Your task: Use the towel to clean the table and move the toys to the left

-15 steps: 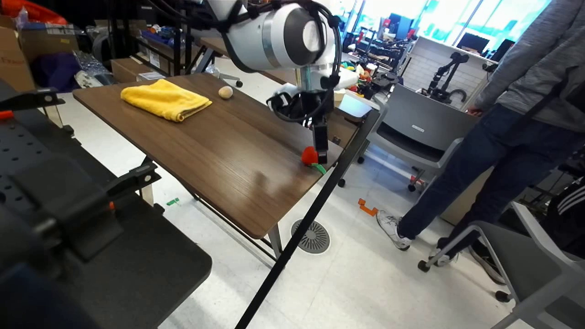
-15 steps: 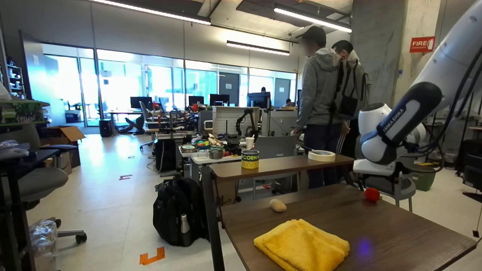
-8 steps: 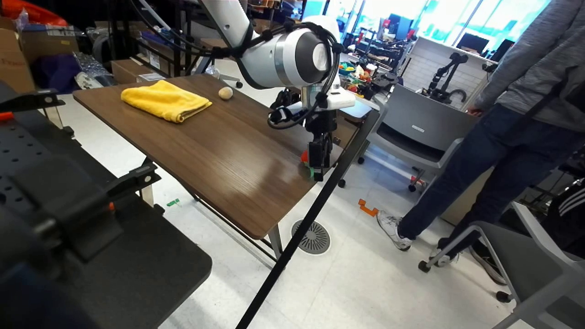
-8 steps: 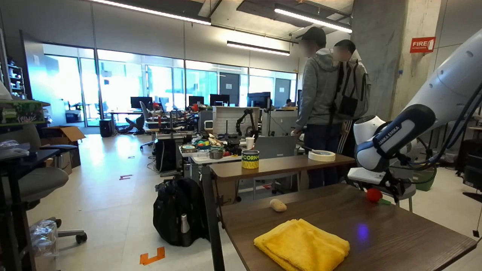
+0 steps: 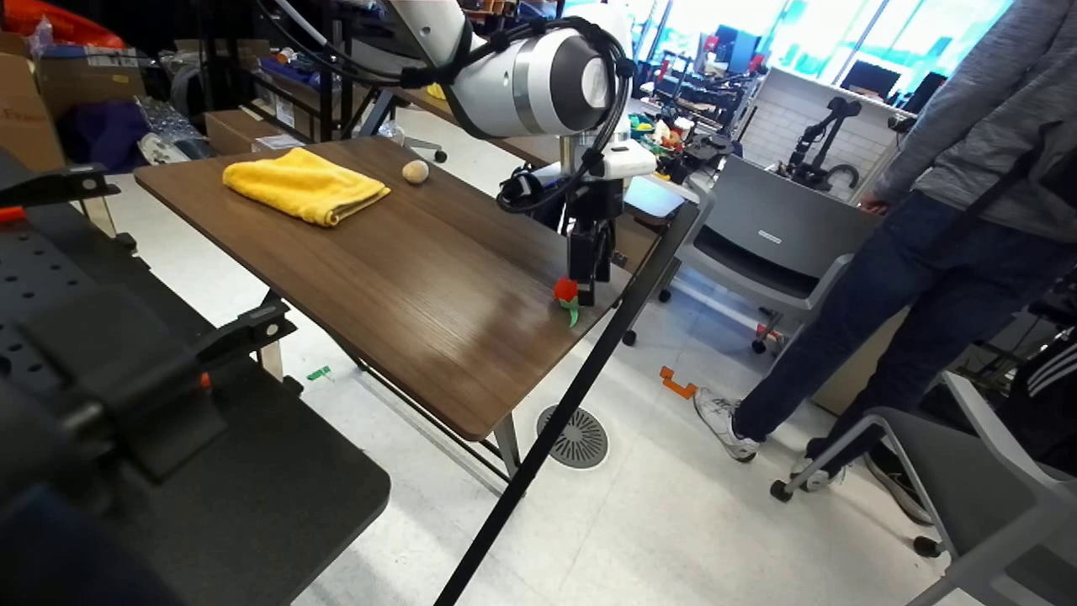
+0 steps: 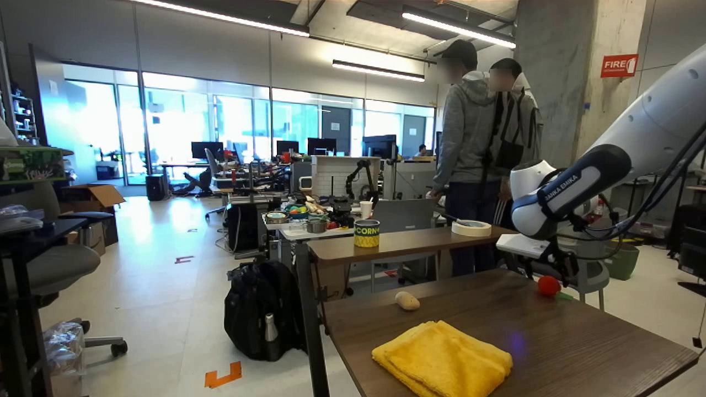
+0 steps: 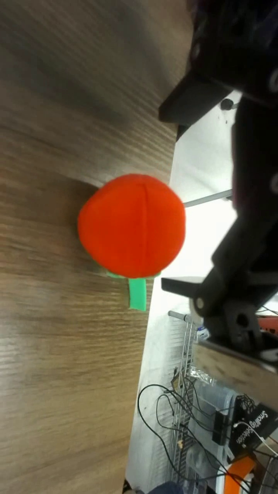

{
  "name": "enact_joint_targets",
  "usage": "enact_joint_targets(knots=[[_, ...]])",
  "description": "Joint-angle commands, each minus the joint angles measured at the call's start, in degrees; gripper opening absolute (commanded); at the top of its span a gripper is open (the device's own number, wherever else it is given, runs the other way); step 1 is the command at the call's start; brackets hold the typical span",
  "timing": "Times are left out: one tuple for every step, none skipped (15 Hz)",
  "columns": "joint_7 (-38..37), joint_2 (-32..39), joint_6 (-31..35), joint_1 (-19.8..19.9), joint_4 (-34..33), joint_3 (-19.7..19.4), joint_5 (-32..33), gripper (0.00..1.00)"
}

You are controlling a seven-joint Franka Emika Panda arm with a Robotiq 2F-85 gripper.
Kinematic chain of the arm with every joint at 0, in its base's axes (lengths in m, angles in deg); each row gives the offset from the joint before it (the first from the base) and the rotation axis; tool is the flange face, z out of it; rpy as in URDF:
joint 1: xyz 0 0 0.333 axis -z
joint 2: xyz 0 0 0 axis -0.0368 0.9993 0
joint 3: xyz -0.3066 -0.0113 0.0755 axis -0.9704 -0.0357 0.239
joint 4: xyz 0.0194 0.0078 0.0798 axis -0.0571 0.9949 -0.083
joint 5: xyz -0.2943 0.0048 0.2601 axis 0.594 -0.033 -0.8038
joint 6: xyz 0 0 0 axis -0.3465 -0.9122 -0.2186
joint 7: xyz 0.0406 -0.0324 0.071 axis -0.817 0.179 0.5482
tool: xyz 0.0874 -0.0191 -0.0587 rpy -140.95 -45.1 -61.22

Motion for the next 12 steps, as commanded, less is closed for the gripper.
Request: enact_joint_targets(knots=[[1.8,0.7,0.8,0.7,-2.4,1.4,-0.4,1.00],[2.8,0.5,1.1,0.8,-2.2,1.9,-0.4,1.00],[5.3,0.1,1.5,1.1,-1.9,2.9,-0.3,1.00],[6.7,-1.5,3.3,-0.4,1.6,3.4,0.0,1.00],[10.4,-2.1,4.2,-0.3,2.6,4.7,0.2,1.00],[13.2,-2.5,5.1,-0.4,3.5,5.6,0.4,1.00],[15.2,-2.6,6.0,-0.6,4.1,6.2,0.6,1.00],[16.6,-2.8,6.3,-0.8,4.6,6.7,0.5,0.75],[17.7,-3.0,6.9,-1.1,5.3,6.9,0.5,0.72],[18.4,-3.4,7.5,-1.5,6.1,7.0,0.6,0.65],[18.9,-3.7,8.4,-1.8,6.6,6.8,0.5,0.56],[19.6,-4.0,9.1,-2.0,7.1,6.9,0.4,0.49]])
